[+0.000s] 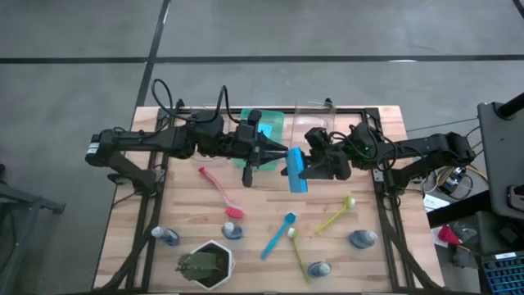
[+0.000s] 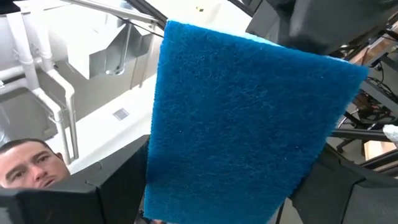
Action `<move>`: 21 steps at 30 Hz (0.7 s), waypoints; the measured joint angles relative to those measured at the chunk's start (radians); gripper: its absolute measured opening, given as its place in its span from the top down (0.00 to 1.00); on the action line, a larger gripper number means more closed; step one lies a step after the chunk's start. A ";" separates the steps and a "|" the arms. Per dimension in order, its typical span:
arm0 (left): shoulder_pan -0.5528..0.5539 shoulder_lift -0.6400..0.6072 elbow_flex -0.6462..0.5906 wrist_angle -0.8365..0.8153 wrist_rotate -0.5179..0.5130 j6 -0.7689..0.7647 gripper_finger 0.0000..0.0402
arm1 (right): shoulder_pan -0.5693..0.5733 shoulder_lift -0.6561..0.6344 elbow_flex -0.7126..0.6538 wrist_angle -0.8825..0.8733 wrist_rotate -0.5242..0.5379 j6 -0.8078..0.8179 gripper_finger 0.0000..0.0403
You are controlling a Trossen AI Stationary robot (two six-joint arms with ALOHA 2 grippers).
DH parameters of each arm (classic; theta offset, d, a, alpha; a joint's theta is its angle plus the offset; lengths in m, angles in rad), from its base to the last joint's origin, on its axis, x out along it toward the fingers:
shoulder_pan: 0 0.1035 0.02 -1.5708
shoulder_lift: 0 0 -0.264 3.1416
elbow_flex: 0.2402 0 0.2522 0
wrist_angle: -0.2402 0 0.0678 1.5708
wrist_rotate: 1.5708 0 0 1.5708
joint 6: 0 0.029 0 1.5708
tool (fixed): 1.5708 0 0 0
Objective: Pick & Place Kitchen Sink Supplies
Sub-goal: Put the sponge into the green bin
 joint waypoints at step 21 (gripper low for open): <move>0.002 -0.190 0.000 -0.203 -0.101 -0.171 0.60 | -0.078 -0.010 0.019 -0.162 -0.106 -0.036 0.20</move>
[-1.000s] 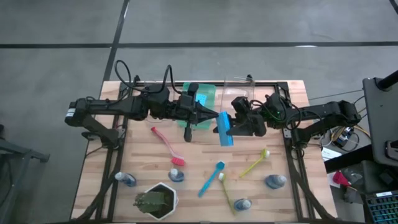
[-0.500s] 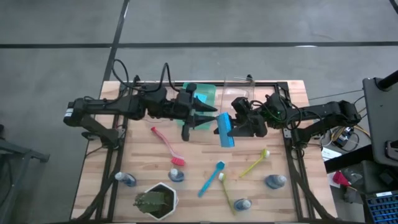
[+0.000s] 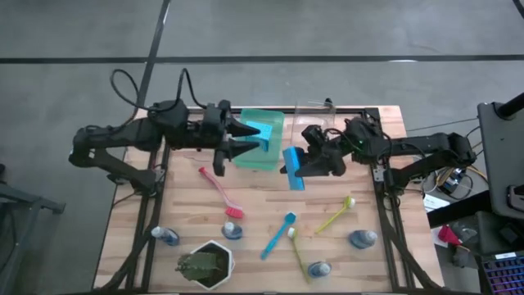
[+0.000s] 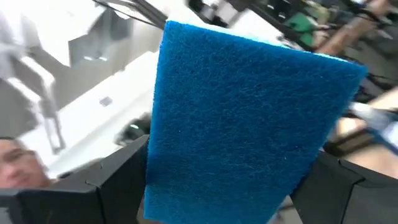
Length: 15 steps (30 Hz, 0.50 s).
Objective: Pick & Place Kitchen Sink Supplies
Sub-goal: Put the sponge into the green bin
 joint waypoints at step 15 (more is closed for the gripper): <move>0.000 -0.123 0.000 -0.192 -0.045 -0.123 0.61 | -0.192 0.140 0.543 -1.228 0.011 -0.677 0.20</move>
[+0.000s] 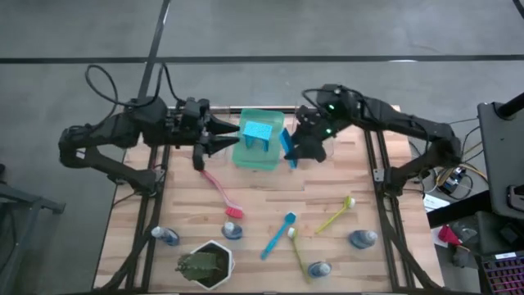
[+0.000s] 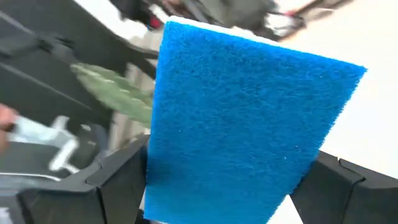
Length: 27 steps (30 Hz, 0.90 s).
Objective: Pick & Place Kitchen Sink Supplies
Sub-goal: Put the sponge into the green bin
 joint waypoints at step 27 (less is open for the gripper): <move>0.001 -0.196 0.000 -0.323 -0.034 0.031 0.61 | -0.083 0.721 0.773 -0.702 0.261 -0.395 0.20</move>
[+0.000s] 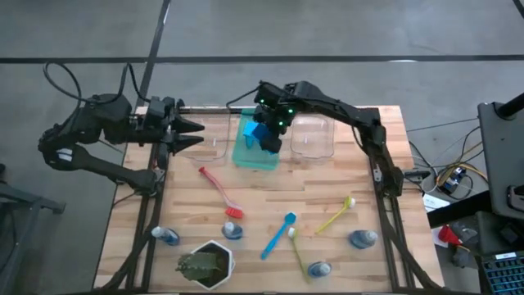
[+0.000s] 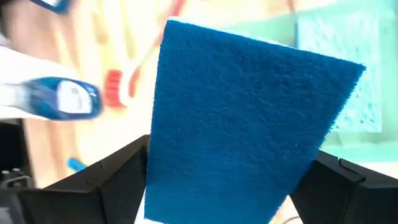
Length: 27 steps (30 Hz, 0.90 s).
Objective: Pick & Place Kitchen Sink Supplies
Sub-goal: Put the sponge into the green bin
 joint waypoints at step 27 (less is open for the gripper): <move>0.000 -0.013 -0.026 -0.046 -0.002 -0.025 0.61 | -0.057 0.067 0.004 0.221 0.205 -0.333 0.27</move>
